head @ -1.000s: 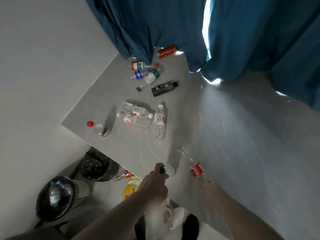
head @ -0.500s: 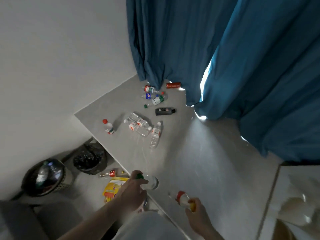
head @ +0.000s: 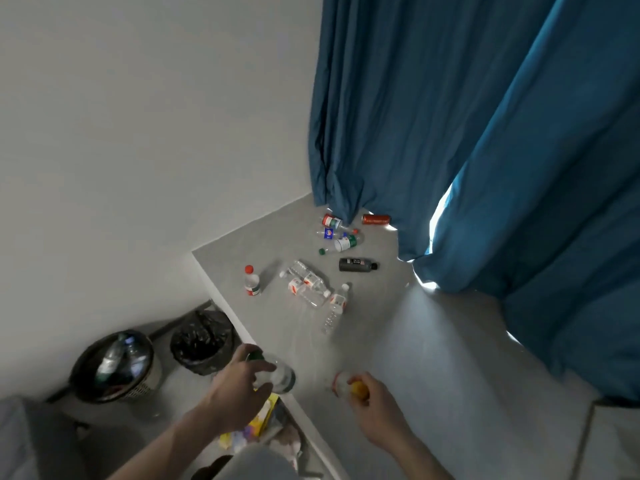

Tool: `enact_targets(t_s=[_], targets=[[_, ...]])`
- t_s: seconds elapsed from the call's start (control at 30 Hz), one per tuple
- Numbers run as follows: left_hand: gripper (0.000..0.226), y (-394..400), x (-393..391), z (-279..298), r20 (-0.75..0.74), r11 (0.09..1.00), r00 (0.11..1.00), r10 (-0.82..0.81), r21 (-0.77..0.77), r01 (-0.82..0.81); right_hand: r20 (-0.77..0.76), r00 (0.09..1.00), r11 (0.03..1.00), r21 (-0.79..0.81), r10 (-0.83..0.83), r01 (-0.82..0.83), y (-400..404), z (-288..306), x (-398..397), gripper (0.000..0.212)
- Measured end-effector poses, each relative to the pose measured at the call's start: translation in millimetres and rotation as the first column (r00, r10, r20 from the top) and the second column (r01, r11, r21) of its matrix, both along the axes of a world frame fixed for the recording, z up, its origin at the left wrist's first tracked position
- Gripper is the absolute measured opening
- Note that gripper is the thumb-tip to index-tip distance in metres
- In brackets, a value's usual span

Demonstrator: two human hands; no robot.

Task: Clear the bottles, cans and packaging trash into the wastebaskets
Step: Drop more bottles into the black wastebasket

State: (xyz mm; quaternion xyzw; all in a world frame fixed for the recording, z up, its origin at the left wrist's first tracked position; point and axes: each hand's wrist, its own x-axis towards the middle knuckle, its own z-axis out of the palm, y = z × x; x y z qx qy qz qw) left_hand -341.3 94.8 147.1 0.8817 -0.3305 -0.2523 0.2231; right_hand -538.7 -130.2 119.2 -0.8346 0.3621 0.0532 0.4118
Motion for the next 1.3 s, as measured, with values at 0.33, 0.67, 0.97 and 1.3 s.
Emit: enact_targets(t_s=[0.33, 0.67, 0.97, 1.3], targets=[[0.027, 70, 84, 21, 0.054, 0.999, 0.998, -0.031, 0.013, 0.030, 0.103, 0.993, 0.997, -0.045, -0.050, 0.055, 64, 27, 92, 0.025], [0.036, 170, 161, 16, 0.032, 1.000, 0.999, 0.007, -0.018, -0.007, 0.094, 0.994, 0.987, -0.140, -0.061, 0.074, 151, 52, 171, 0.020], [0.032, 210, 172, 20, 0.006, 0.990, 0.999, 0.034, -0.134, -0.032, 0.130, 0.989, 0.981, -0.171, -0.067, 0.089, 187, 69, 178, 0.018], [0.043, 194, 127, 42, 0.032, 0.974, 0.998, 0.047, -0.225, -0.038, 0.103, 0.994, 0.978, -0.209, 0.039, -0.016, 167, 81, 151, 0.022]])
